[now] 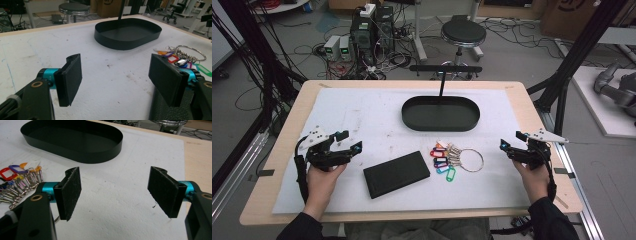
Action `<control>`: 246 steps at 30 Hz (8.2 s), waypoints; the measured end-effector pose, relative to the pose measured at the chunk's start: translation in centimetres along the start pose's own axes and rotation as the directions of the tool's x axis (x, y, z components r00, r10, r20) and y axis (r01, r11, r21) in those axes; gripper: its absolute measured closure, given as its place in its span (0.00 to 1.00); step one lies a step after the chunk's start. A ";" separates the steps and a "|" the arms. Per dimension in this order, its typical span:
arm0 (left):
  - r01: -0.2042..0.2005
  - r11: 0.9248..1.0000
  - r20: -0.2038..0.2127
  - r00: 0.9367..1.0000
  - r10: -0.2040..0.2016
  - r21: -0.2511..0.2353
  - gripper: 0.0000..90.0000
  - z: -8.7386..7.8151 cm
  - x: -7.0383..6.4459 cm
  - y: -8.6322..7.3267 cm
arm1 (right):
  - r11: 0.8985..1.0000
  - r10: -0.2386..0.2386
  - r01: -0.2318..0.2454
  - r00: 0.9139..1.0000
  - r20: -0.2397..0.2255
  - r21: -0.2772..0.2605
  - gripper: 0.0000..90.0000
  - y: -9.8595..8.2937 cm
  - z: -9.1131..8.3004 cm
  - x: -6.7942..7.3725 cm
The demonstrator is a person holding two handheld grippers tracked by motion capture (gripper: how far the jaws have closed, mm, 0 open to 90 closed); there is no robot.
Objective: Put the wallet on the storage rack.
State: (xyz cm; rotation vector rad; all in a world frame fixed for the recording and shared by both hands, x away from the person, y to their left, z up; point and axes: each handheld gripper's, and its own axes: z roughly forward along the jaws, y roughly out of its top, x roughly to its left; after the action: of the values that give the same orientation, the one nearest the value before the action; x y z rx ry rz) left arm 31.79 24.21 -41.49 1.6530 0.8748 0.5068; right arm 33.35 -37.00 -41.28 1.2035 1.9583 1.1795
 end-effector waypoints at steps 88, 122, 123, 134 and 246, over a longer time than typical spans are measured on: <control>0.200 0.902 0.088 0.964 -0.252 0.383 0.59 0.8 -2.9 -4.3 | 0.999 -0.053 0.053 0.998 0.041 0.009 0.31 0.1 0.4 0.1; -0.234 0.972 0.137 0.962 0.236 -0.033 0.88 -0.4 -6.4 -0.4 | 0.995 -0.065 0.065 0.998 0.001 -0.078 0.31 1.0 -0.1 1.3; -0.241 0.970 0.139 0.960 0.245 -0.039 0.88 -0.4 -6.5 -0.4 | 0.994 -0.061 0.060 0.998 -0.014 -0.097 0.31 1.2 -0.2 1.5; -0.282 0.955 0.167 0.941 0.293 -0.090 0.88 -0.9 -6.7 -0.4 | 0.981 -0.103 0.052 0.955 -0.277 -0.189 0.31 2.8 1.5 5.3; -0.230 0.961 0.390 0.879 0.273 -0.155 0.82 5.6 -8.4 4.0 | 0.979 -0.090 0.024 0.942 -0.325 -0.201 0.44 5.6 2.1 3.2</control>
State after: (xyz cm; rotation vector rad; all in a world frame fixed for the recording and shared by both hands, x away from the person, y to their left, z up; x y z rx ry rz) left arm 31.64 13.86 -38.20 1.7016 0.3189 0.3544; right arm 35.85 -32.12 -37.29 0.8844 2.0396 1.5867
